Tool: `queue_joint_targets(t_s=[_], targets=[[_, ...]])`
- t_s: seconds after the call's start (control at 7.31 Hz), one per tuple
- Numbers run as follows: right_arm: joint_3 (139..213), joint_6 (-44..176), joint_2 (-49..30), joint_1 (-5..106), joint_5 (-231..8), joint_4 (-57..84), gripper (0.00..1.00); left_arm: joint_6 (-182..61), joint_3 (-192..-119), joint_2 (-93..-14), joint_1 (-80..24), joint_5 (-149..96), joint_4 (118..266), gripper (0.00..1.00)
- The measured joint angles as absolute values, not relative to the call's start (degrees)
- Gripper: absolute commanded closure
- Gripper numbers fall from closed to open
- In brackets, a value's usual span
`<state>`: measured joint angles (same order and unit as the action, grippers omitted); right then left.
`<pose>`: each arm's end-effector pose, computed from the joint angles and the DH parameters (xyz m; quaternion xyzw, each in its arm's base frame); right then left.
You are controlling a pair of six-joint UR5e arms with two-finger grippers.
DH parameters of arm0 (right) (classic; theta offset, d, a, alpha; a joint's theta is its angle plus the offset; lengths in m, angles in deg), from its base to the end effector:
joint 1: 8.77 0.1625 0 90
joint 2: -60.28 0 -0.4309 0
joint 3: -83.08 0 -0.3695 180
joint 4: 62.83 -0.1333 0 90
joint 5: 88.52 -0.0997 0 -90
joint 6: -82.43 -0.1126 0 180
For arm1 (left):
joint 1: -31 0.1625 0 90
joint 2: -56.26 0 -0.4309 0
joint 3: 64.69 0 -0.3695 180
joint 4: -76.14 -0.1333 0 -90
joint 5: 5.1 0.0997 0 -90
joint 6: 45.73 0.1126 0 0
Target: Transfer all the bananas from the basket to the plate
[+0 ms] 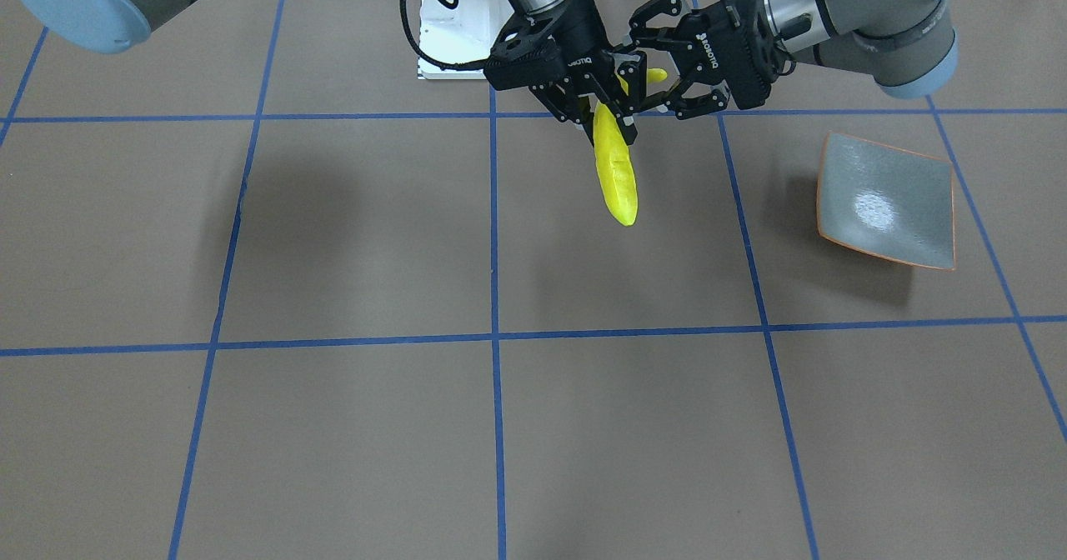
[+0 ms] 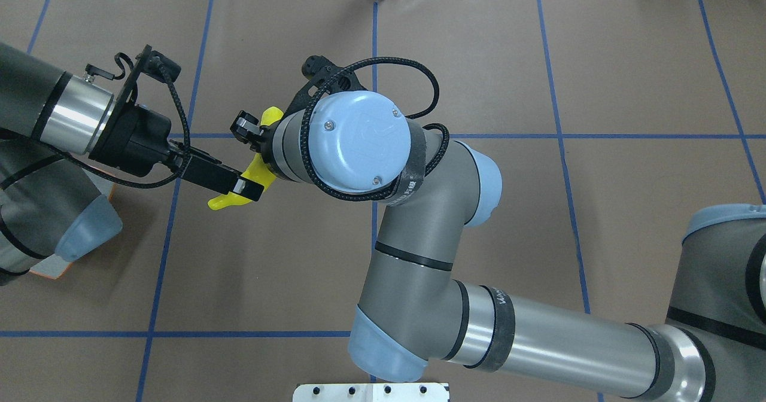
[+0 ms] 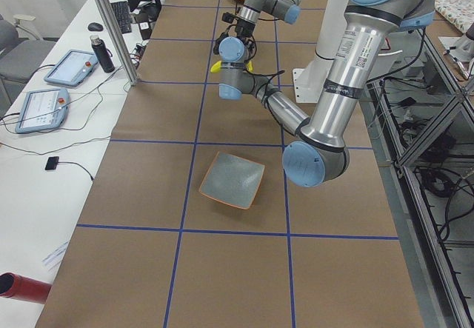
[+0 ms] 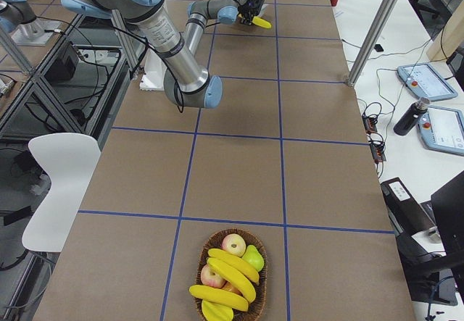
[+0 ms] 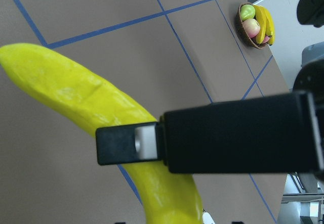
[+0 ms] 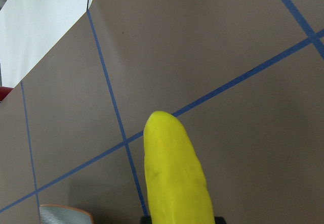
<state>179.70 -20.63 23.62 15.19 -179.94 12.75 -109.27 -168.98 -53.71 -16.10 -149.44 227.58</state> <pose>-0.5555 -0.3897 0.0342 0.0476 -0.6026 0.2458 0.7577 0.3152 -0.4006 0.2538 0.1495 0.7118 0.2261 0.6480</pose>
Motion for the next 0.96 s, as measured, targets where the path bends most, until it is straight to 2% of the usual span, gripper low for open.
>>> queue_joint_targets(t_s=[0.14,0.27,0.41,0.55,0.96], targets=[[179.7,-20.5,23.7,15.1,-179.8,12.8,1.0,-109.3,-168.9,-53.8,-16.0,-149.4,227.6,0.87],[179.9,-20.4,23.7,15.1,-179.8,12.7,1.0,-109.3,-169.0,-53.7,-16.0,-149.5,227.6,1.0],[180.2,-20.4,23.6,15.1,-179.7,12.7,0.42,-109.3,-169.1,-53.7,-16.0,-149.5,227.6,1.0],[180.5,-19.9,23.6,15.0,-179.8,12.7,0.0,-109.3,-169.2,-53.7,-15.9,-149.5,227.6,1.0],[183.7,-13.3,23.0,15.6,-179.1,12.8,0.0,-109.5,-169.2,-53.5,-16.0,-149.5,227.6,1.0]])
